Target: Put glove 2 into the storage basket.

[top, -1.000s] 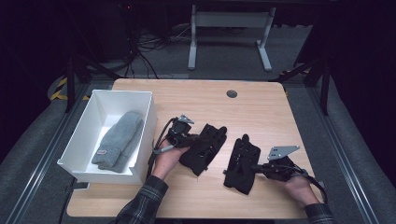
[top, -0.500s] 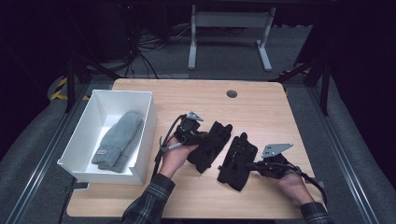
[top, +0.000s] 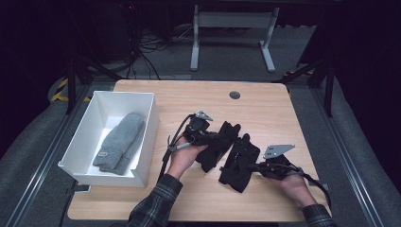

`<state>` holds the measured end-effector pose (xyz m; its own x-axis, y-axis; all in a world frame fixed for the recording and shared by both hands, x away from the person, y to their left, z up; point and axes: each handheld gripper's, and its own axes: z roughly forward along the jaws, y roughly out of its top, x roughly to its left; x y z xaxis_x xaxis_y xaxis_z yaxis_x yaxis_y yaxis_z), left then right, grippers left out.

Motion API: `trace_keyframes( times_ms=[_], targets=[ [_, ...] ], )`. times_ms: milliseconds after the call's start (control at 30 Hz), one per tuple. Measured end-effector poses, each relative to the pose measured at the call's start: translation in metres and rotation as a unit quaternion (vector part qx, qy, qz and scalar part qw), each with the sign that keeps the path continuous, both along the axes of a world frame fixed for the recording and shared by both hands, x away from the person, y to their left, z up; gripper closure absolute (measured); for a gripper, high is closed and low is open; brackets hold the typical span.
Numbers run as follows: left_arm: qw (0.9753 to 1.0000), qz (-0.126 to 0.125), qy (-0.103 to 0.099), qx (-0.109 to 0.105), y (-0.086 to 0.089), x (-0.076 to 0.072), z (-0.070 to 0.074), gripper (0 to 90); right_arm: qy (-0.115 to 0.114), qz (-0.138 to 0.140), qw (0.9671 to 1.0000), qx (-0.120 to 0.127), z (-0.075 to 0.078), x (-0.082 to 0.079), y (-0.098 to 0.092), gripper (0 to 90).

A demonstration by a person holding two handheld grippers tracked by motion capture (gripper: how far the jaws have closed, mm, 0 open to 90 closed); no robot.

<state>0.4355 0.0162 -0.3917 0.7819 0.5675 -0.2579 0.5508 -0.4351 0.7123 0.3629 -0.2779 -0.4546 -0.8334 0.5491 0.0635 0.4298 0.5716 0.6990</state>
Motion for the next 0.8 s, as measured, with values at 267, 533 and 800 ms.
trace_keyframes(
  times_ms=[267, 533, 800],
  targets=[
    [0.9999, -0.006, 0.009, -0.012, -0.008, -0.002, -0.002, 86.4, -0.001, 0.001, 1.0, -0.002, 0.0, 0.004, 0.005, 90.0],
    [0.9997, -0.015, 0.01, -0.014, -0.017, -0.004, 0.003, 86.4, -0.001, 0.0, 1.0, 0.0, -0.001, 0.007, 0.008, 90.0],
    [0.9997, -0.018, 0.014, -0.012, -0.027, -0.006, 0.006, 86.5, 0.002, -0.001, 1.0, 0.009, -0.002, 0.012, 0.011, 90.0]
  ],
)
